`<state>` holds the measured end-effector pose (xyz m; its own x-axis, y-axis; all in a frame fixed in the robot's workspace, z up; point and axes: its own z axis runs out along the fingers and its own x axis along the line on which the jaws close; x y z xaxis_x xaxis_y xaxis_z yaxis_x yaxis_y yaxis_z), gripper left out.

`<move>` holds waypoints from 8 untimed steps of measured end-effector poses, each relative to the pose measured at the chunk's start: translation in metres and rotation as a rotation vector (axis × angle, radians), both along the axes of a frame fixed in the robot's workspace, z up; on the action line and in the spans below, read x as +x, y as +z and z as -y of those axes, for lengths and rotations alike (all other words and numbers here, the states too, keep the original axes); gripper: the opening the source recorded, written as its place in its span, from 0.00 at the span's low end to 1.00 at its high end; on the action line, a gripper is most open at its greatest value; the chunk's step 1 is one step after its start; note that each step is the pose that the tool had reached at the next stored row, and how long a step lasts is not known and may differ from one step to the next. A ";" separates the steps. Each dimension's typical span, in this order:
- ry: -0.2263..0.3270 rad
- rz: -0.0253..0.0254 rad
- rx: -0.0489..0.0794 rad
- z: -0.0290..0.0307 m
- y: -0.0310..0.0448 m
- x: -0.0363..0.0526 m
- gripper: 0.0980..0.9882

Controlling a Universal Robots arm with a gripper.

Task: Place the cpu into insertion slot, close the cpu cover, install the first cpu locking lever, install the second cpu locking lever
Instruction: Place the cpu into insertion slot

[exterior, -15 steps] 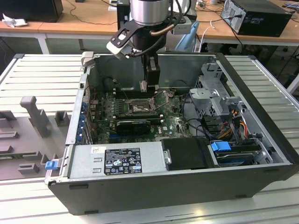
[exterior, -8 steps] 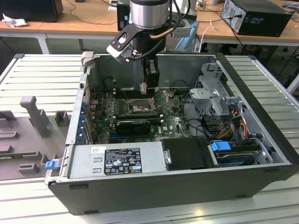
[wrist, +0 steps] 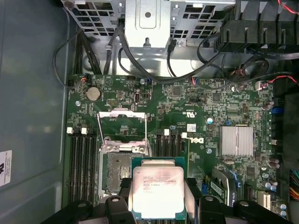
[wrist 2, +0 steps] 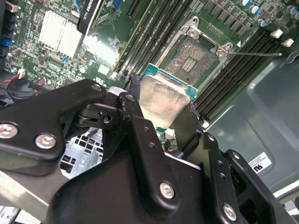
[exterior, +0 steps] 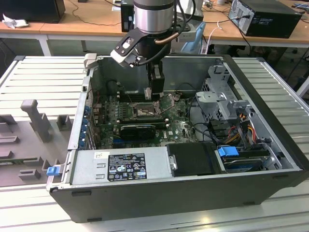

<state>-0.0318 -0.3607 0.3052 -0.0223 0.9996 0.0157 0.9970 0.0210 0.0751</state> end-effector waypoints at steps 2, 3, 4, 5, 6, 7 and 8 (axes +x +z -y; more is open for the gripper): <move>0.000 -0.0001 0.000 0.0000 -0.0035 0.0000 0.48; 0.000 0.0000 0.000 0.0000 -0.0042 0.0000 0.48; 0.000 0.0000 0.000 0.0000 -0.0053 0.0000 0.48; 0.000 -0.0001 0.000 0.0000 -0.0069 -0.0004 0.48; 0.000 0.0004 0.000 0.0000 -0.0078 -0.0004 0.48; 0.000 0.0008 0.000 0.0000 -0.0098 -0.0003 0.48; -0.006 0.0008 0.000 0.0000 -0.0147 -0.0005 0.48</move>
